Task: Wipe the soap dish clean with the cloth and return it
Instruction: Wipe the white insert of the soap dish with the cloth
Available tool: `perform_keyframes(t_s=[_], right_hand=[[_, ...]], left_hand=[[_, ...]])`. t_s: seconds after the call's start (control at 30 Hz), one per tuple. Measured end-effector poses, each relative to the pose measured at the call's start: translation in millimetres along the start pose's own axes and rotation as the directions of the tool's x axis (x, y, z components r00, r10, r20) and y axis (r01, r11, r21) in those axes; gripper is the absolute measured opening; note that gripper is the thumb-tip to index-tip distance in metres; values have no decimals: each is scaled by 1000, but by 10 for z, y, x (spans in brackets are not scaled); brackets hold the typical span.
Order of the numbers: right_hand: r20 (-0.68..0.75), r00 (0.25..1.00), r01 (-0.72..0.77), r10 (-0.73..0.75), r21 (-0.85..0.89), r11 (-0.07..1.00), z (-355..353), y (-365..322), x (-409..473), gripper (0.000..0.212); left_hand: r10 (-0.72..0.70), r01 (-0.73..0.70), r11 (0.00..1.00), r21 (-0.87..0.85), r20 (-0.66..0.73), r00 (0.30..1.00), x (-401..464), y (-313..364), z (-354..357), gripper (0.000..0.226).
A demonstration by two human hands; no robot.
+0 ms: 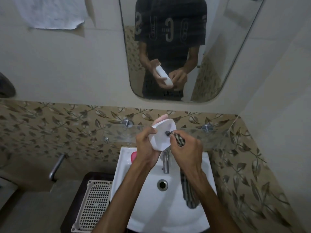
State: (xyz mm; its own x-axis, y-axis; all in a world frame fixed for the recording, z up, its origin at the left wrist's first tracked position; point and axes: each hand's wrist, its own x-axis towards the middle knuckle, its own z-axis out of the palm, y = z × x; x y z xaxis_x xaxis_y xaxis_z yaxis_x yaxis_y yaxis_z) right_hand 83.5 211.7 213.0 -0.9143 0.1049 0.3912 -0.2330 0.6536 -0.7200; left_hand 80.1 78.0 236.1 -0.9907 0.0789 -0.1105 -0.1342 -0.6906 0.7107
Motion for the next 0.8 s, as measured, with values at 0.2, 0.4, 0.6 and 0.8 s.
perform_keyframes(t_s=[0.2,0.4,0.6,0.8], right_hand=[[270,963,-6,-9,54,999,-13,53,14,13],[104,994,34,-22,-114,993,-90,-20,192,14],[270,963,-34,6,97,995,-17,-66,100,4],[245,969,-73,36,142,987,66,-40,26,8]], left_hand=[[17,-21,995,100,34,999,11,17,-89,84],[71,-82,971,223,56,996,33,41,38,71],[151,-163,956,244,67,986,96,-8,-108,54],[197,-229,929,291,134,971,136,-63,-197,55]])
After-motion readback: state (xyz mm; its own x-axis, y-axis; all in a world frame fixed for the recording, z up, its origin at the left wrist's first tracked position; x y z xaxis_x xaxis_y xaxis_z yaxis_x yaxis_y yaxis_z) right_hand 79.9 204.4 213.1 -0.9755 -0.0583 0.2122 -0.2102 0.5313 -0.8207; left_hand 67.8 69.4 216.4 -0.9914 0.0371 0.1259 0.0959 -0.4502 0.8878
